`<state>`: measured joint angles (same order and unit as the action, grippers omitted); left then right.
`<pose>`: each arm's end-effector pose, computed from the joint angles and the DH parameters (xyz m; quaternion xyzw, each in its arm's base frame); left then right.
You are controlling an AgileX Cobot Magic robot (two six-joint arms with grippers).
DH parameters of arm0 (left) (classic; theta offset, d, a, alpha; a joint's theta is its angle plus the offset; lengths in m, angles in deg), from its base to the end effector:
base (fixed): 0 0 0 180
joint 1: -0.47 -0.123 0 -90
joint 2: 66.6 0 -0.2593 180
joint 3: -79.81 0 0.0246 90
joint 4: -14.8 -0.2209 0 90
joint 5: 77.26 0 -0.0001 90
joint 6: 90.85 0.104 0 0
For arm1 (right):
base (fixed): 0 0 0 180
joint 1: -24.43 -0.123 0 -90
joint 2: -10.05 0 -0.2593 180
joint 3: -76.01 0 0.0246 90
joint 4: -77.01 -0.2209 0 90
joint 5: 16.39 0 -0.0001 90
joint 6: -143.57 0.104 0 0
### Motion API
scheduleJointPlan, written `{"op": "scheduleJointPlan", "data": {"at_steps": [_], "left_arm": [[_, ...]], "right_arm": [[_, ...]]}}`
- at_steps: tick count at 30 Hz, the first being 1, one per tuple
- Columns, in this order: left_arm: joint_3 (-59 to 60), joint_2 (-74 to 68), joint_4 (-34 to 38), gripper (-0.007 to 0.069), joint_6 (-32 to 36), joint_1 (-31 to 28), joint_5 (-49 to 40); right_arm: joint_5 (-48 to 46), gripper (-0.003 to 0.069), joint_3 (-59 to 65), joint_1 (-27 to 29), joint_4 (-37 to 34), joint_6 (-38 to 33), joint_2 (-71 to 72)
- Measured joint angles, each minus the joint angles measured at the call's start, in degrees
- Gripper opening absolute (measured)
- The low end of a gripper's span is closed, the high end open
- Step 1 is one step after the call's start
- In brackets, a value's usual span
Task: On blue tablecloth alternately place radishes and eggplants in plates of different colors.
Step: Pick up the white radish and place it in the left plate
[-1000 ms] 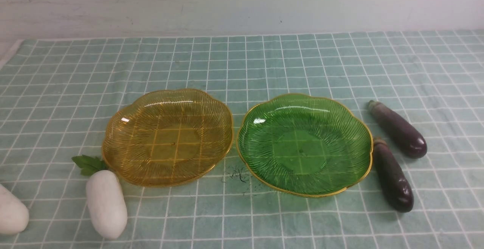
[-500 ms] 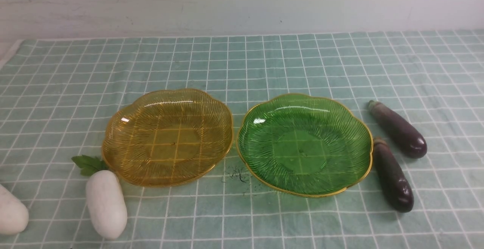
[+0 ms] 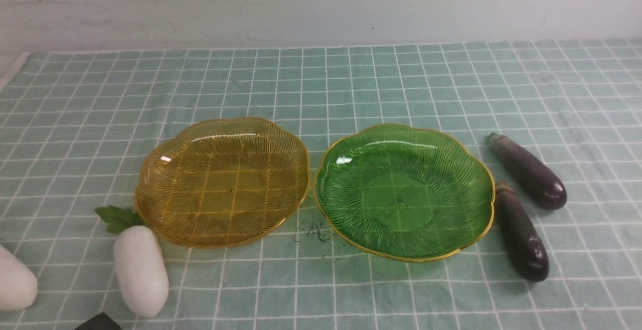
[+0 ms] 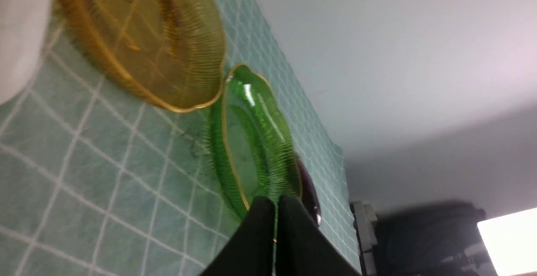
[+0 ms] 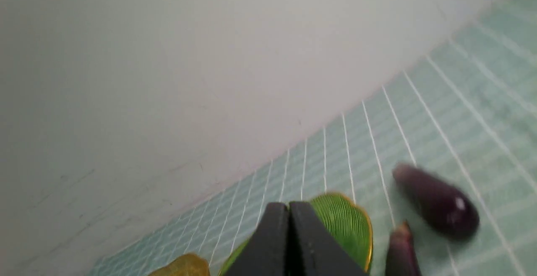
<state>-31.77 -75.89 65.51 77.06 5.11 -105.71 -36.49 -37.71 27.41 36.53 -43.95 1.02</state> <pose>0.0474 -0.0424 0.2247 -0.2250 0.7093 -0.4641 0.4804 0.0538 0.0205 0.2419 0.1327 0.6998 0.2475 0.6568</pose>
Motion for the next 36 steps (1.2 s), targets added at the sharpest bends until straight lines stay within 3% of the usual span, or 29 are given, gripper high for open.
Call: {"op": "scheduleJointPlan", "data": {"at_steps": [3,9,10,15,19,24,27,28,31,33,36], "left_arm": [[-8.45,-8.49,-8.29,-0.0008,3.84,0.02,-9.9],[-17.42,-24.02,-23.75,-0.0008,6.07,0.02,-24.15],[-20.08,-28.75,-28.97,-0.0008,7.64,0.02,-26.99],[-27.71,-41.79,-42.93,-0.0003,8.53,0.02,-28.88],[-29.71,-48.52,-45.42,0.0029,5.35,0.02,-26.23],[-29.95,-60.48,-45.82,0.0173,-0.55,0.02,-19.62],[-29.97,-65.97,-46.8,0.0258,-0.8,0.02,-14.46],[-30.02,-70.51,-47.36,0.0342,-0.8,0.02,-9.96],[-30.02,-73.8,-47.61,0.0418,-0.86,0.02,-6.84],[-30.2,-78.69,-47.61,0.0521,-1.03,0.02,-3.17],[-30.38,-82.04,-47.63,0.0579,-1.3,0.02,-1.45]], "right_arm": [[-9.19,-0.0015,-9.22,0.0,6.52,-8.44,-7.21],[-28.58,-0.0015,-17.45,0.0,14.98,-12.89,-21.03],[-34.27,-0.0015,-19.25,0.0,16.98,-13.17,-25.81],[-42.16,-0.0015,-21.67,0.0,18.48,-12.28,-36.63],[-42.47,-0.0015,-21.96,0.0,18.1,-11.93,-38.91],[-42.41,-0.0015,-21.96,0.0,17.8,-11.74,-39.16],[-42.41,-0.0015,-21.96,0.0,17.8,-11.74,-39.16],[-42.36,-0.0015,-21.96,0.0,17.8,-11.74,-39.16],[-42.36,-0.0015,-21.96,0.0,17.85,-11.74,-39.16],[-42.36,-0.0015,-21.96,0.0,17.85,-11.74,-39.16],[-42.24,-0.0015,-21.96,0.0,17.85,-11.74,-39.16]]}}
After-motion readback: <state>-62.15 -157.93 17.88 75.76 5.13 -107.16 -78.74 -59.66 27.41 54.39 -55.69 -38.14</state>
